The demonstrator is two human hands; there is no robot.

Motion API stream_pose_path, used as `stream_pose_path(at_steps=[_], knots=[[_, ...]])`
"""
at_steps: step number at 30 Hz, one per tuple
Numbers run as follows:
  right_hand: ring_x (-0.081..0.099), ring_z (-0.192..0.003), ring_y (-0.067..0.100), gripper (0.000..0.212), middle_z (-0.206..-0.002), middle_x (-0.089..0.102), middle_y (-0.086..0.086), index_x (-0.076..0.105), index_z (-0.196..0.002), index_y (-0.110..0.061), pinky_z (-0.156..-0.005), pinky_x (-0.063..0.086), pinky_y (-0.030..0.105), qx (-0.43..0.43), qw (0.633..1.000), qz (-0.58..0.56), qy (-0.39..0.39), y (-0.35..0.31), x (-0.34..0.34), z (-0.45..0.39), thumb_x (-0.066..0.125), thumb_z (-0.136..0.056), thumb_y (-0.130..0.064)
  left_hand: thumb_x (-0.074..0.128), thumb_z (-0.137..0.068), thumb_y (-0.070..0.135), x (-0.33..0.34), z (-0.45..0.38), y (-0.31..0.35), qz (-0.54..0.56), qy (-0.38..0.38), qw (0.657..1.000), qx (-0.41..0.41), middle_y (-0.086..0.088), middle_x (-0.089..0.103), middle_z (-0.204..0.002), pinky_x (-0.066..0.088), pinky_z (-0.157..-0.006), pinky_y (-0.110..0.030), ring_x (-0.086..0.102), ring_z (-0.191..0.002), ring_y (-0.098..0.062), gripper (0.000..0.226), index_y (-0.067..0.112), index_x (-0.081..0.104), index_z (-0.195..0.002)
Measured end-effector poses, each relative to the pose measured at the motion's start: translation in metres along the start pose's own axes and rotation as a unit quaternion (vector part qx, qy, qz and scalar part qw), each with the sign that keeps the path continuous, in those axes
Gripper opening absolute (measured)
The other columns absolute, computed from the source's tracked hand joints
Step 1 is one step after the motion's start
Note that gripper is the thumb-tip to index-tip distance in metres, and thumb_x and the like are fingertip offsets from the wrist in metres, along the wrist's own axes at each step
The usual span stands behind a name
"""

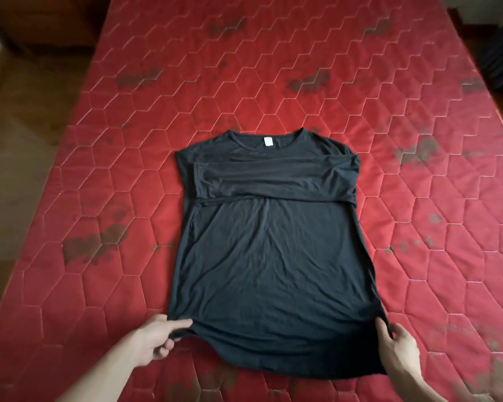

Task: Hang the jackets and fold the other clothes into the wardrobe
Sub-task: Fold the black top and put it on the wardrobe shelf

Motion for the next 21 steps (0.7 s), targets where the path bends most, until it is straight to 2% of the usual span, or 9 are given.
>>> stream_pose_path(at_steps=[3, 7, 9, 13, 16, 18, 19, 20, 21], knots=[[0.059, -0.073, 0.029, 0.037, -0.077, 0.066, 0.013, 0.070, -0.088, 0.004, -0.075, 0.053, 0.049, 0.029, 0.998, -0.047, -0.028, -0.010, -0.003, -0.016, 0.068, -0.099, -0.031, 0.090, -0.078, 0.020, -0.001, 0.004, 0.027, 0.062, -0.029, 0.998, 0.012, -0.001, 0.050, -0.062, 0.023, -0.038, -0.018, 0.032, -0.043, -0.007, 0.033, 0.008, 0.063, -0.095], [0.052, -0.060, 0.022, 0.012, -0.072, 0.064, 0.010, 0.074, -0.092, -0.008, -0.038, 0.042, 0.023, 0.104, 0.980, -0.156, -0.062, -0.047, -0.005, -0.036, 0.075, -0.094, -0.019, 0.088, -0.077, 0.018, -0.009, 0.003, 0.070, 0.155, -0.053, 0.986, 0.026, 0.002, 0.041, -0.057, 0.026, -0.035, -0.019, 0.030, -0.040, -0.007, 0.026, 0.008, 0.069, -0.091], [0.048, -0.058, 0.020, 0.004, -0.074, 0.058, 0.009, 0.072, -0.095, -0.010, -0.031, 0.037, 0.017, 0.098, 0.976, -0.180, -0.073, -0.081, -0.011, -0.049, 0.072, -0.095, -0.014, 0.085, -0.081, 0.017, -0.016, -0.001, 0.096, 0.214, -0.049, 0.974, 0.044, 0.004, 0.038, -0.055, 0.027, -0.033, -0.018, 0.032, -0.038, -0.006, 0.022, 0.011, 0.064, -0.085], [0.048, -0.047, 0.006, 0.026, -0.068, 0.053, 0.003, 0.061, -0.078, -0.017, -0.033, 0.037, 0.015, 0.073, 0.956, -0.257, -0.118, -0.151, -0.008, -0.071, 0.058, -0.100, -0.003, 0.073, -0.093, 0.017, -0.031, -0.015, 0.147, 0.334, -0.031, 0.940, 0.069, 0.007, 0.037, -0.047, 0.028, -0.031, -0.016, 0.034, -0.032, -0.005, 0.031, 0.018, 0.051, -0.072], [0.049, -0.038, 0.002, 0.025, -0.065, 0.051, 0.002, 0.055, -0.081, -0.015, -0.035, 0.039, 0.012, 0.143, 0.899, -0.394, -0.126, -0.182, 0.008, -0.087, 0.057, -0.104, -0.006, 0.058, -0.103, 0.016, -0.025, -0.023, 0.175, 0.407, -0.033, 0.911, 0.059, 0.002, 0.045, -0.048, 0.036, -0.032, -0.016, 0.046, -0.036, -0.008, 0.029, 0.013, 0.049, -0.075], [0.066, -0.049, 0.010, 0.010, -0.080, 0.061, 0.006, 0.059, -0.106, -0.010, -0.050, 0.054, 0.016, 0.167, 0.838, -0.501, -0.133, -0.199, 0.023, -0.094, 0.050, -0.109, -0.010, 0.051, -0.107, 0.016, -0.019, -0.028, 0.186, 0.471, -0.025, 0.879, 0.071, -0.010, 0.062, -0.073, 0.055, -0.045, -0.022, 0.065, -0.062, -0.018, 0.023, 0.002, 0.057, -0.090], [0.074, -0.064, 0.018, 0.018, -0.094, 0.065, 0.010, 0.056, -0.125, -0.009, -0.064, 0.061, 0.022, 0.168, 0.819, -0.534, -0.128, -0.205, 0.029, -0.096, 0.045, -0.111, -0.010, 0.046, -0.109, 0.019, -0.013, -0.030, 0.191, 0.499, -0.029, 0.862, 0.080, -0.016, 0.068, -0.091, 0.061, -0.058, -0.029, 0.070, -0.079, -0.024, 0.026, -0.002, 0.059, -0.102], [0.075, -0.081, 0.025, 0.030, -0.108, 0.065, 0.014, 0.050, -0.140, -0.010, -0.077, 0.062, 0.029, 0.157, 0.825, -0.529, -0.122, -0.208, 0.033, -0.096, 0.041, -0.112, -0.008, 0.041, -0.111, 0.025, -0.008, -0.031, 0.195, 0.521, -0.036, 0.848, 0.089, -0.019, 0.070, -0.106, 0.063, -0.072, -0.036, 0.071, -0.093, -0.029, 0.033, -0.003, 0.058, -0.114], [0.072, -0.092, 0.029, 0.037, -0.118, 0.064, 0.015, 0.046, -0.146, -0.010, -0.083, 0.061, 0.033, 0.120, 0.864, -0.476, -0.109, -0.209, 0.033, -0.094, 0.040, -0.110, -0.005, 0.036, -0.112, 0.033, -0.005, -0.033, 0.196, 0.538, -0.034, 0.837, 0.098, -0.021, 0.070, -0.115, 0.061, -0.085, -0.040, 0.071, -0.102, -0.032, 0.040, 0.000, 0.055, -0.123]])
Point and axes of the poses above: each hand's wrist, its own z-axis away from the middle knuckle, its own x-axis out of the palm, y = z × x, the point moved 9 cm from there along -z, towards the middle knuckle
